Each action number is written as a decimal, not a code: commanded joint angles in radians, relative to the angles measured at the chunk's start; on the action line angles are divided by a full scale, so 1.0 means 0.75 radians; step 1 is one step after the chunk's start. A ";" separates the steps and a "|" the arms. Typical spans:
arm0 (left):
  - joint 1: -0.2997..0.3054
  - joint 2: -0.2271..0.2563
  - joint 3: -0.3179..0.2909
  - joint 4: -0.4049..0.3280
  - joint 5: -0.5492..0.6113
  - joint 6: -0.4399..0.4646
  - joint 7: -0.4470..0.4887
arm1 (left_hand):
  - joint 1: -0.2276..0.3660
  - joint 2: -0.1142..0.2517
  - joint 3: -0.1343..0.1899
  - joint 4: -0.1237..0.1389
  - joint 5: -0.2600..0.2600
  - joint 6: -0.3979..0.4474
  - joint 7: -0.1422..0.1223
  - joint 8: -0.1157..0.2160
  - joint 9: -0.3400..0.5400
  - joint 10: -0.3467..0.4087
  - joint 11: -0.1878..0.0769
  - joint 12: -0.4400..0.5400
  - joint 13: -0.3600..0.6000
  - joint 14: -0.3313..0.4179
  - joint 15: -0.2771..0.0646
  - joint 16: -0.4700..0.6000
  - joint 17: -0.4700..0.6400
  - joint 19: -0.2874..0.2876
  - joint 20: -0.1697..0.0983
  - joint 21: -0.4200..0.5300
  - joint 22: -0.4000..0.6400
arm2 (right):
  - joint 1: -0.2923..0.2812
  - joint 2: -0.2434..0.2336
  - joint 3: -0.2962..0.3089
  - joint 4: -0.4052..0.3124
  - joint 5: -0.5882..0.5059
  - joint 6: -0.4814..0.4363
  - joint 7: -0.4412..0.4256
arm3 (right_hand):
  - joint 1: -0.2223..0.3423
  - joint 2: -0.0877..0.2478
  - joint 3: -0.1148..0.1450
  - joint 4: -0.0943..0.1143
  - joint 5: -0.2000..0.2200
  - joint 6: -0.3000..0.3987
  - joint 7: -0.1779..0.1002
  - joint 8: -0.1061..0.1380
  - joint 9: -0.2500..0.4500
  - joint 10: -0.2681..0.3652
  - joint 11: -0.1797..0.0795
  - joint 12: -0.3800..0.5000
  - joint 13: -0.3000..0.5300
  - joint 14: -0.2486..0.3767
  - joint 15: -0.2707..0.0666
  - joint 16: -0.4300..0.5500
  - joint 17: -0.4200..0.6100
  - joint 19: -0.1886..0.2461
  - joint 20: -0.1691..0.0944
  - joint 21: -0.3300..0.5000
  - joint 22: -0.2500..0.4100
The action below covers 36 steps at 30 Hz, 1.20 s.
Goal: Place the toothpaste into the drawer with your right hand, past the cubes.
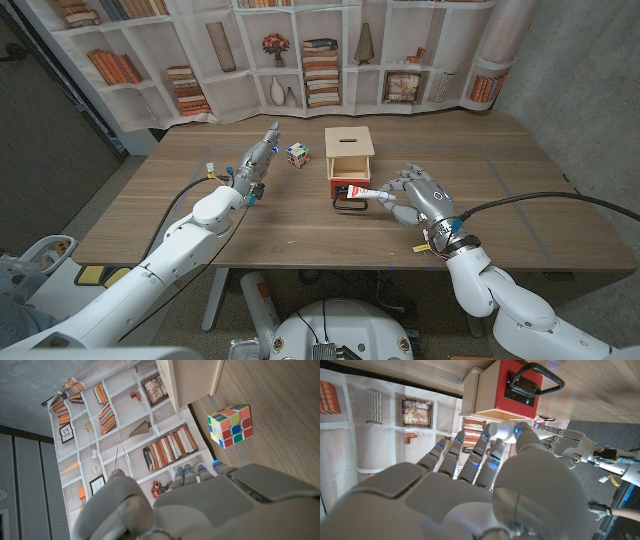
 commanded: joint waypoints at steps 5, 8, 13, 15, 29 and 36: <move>0.009 0.005 -0.007 -0.005 -0.001 0.003 0.009 | 0.006 0.013 -0.007 0.002 -0.001 0.004 0.002 0.001 0.004 0.002 -0.004 -0.001 0.004 -0.021 0.001 0.003 0.003 -0.082 0.008 -0.002 0.003 | 0.048 0.022 -0.011 0.034 -0.031 0.007 0.019 | 0.011 0.000 0.003 0.007 -0.005 0.010 0.002 0.003 0.006 0.014 -0.005 -0.001 0.004 0.016 -0.047 0.002 0.003 0.013 0.002 0.008 0.002; 0.011 0.003 -0.009 0.001 -0.006 -0.003 0.004 | 0.006 0.013 -0.007 0.002 -0.001 0.004 0.001 0.001 0.004 0.001 -0.006 -0.001 0.004 -0.021 0.001 0.003 0.003 -0.082 0.008 -0.002 0.003 | 0.055 0.023 -0.011 0.036 -0.034 0.007 0.022 | 0.011 0.000 0.003 0.007 -0.005 0.010 0.002 0.003 0.006 0.015 -0.005 -0.001 0.004 0.017 -0.046 0.002 0.002 0.013 0.003 0.008 0.002; 0.011 0.004 -0.008 0.001 -0.004 -0.001 0.006 | 0.007 0.013 -0.008 0.001 -0.001 0.005 0.001 0.001 0.004 0.000 -0.001 -0.002 0.004 -0.022 0.000 0.003 0.003 -0.083 0.009 -0.002 0.003 | 0.071 0.022 -0.010 0.038 -0.034 0.011 0.038 | 0.011 0.000 0.003 0.007 -0.006 0.011 0.002 0.002 0.006 0.017 -0.005 -0.002 0.004 0.018 -0.046 0.002 0.002 0.014 0.001 0.007 0.002; 0.011 0.004 -0.009 0.001 -0.004 -0.003 0.004 | 0.007 0.014 -0.009 0.001 -0.001 0.005 0.003 0.001 0.004 0.001 -0.004 -0.001 0.004 -0.022 0.001 0.003 0.003 -0.082 0.009 -0.002 0.003 | 0.078 0.025 -0.011 0.038 -0.037 0.006 0.044 | 0.012 0.000 0.003 0.007 -0.006 0.012 0.002 0.001 0.006 0.018 -0.005 -0.003 0.004 0.019 -0.048 0.002 0.002 0.015 0.001 0.008 0.002; 0.020 0.009 -0.016 0.002 -0.012 0.000 0.005 | 0.009 0.016 -0.012 0.001 -0.002 0.006 0.002 0.002 0.004 0.002 -0.006 -0.001 0.004 -0.022 0.001 0.003 0.003 -0.083 0.009 -0.001 0.003 | 0.149 0.040 -0.026 0.046 -0.071 -0.011 0.092 | 0.013 0.000 0.004 0.007 -0.009 0.017 0.002 -0.001 0.006 0.025 -0.005 -0.004 0.005 0.026 -0.050 0.002 0.002 0.017 0.000 0.007 0.002; 0.032 0.013 -0.026 -0.006 -0.014 -0.010 0.010 | 0.010 0.016 -0.014 0.001 -0.002 0.006 0.002 0.002 0.004 0.003 -0.003 -0.001 0.004 -0.022 0.002 0.003 0.003 -0.083 0.009 -0.001 0.003 | 0.192 0.049 -0.045 0.059 -0.099 -0.007 0.110 | 0.014 0.000 0.005 0.007 -0.009 0.019 0.002 -0.002 0.006 0.028 -0.005 -0.005 0.005 0.029 -0.051 0.001 0.002 0.018 0.000 0.007 0.002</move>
